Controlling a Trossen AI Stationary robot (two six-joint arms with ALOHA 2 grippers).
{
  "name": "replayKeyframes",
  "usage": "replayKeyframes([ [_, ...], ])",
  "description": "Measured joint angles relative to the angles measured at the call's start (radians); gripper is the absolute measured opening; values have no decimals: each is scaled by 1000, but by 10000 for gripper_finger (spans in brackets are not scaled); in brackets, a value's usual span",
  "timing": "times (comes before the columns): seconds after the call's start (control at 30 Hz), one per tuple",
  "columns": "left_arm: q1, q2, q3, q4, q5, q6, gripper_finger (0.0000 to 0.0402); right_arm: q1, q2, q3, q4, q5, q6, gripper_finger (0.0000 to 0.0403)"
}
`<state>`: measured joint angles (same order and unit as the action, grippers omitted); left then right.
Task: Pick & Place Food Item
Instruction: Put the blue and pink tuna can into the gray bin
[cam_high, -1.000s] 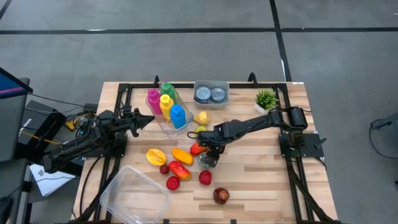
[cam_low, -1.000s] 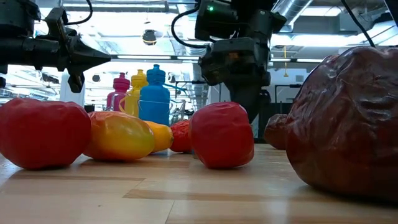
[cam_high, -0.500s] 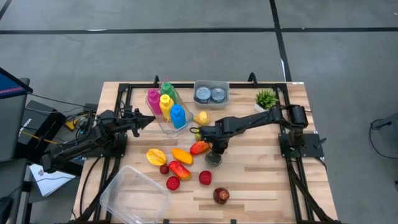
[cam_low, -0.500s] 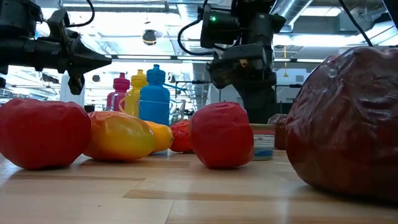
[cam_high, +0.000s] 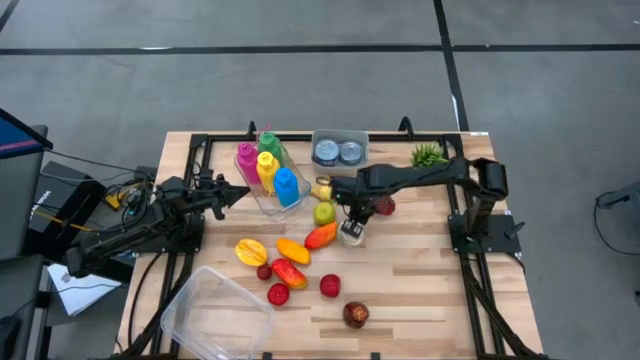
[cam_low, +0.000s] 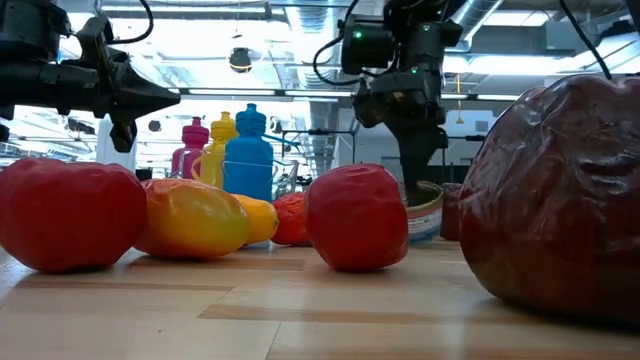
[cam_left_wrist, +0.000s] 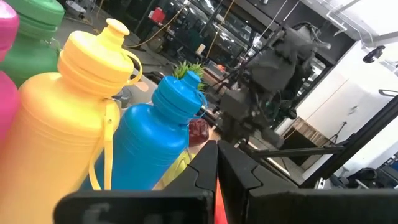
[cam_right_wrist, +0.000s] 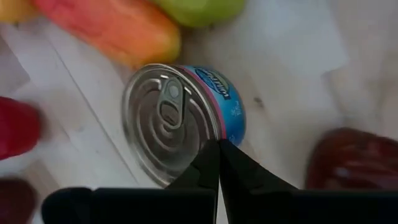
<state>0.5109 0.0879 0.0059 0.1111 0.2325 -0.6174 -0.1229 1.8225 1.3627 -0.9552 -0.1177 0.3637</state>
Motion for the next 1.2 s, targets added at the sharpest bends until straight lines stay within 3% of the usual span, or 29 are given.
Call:
replayKeyframes([
  [0.47,0,0,0,2,0,0,0,-168,-101,2,-3,-11,-75,0],
  [0.73,0,0,0,2,0,0,0,-323,-121,4,16,-16,-119,0],
  [0.9,0,0,0,2,0,0,0,-424,-121,8,88,-79,-128,0],
  [1.2,0,0,0,2,0,0,0,-558,-94,146,134,-98,-128,0],
])
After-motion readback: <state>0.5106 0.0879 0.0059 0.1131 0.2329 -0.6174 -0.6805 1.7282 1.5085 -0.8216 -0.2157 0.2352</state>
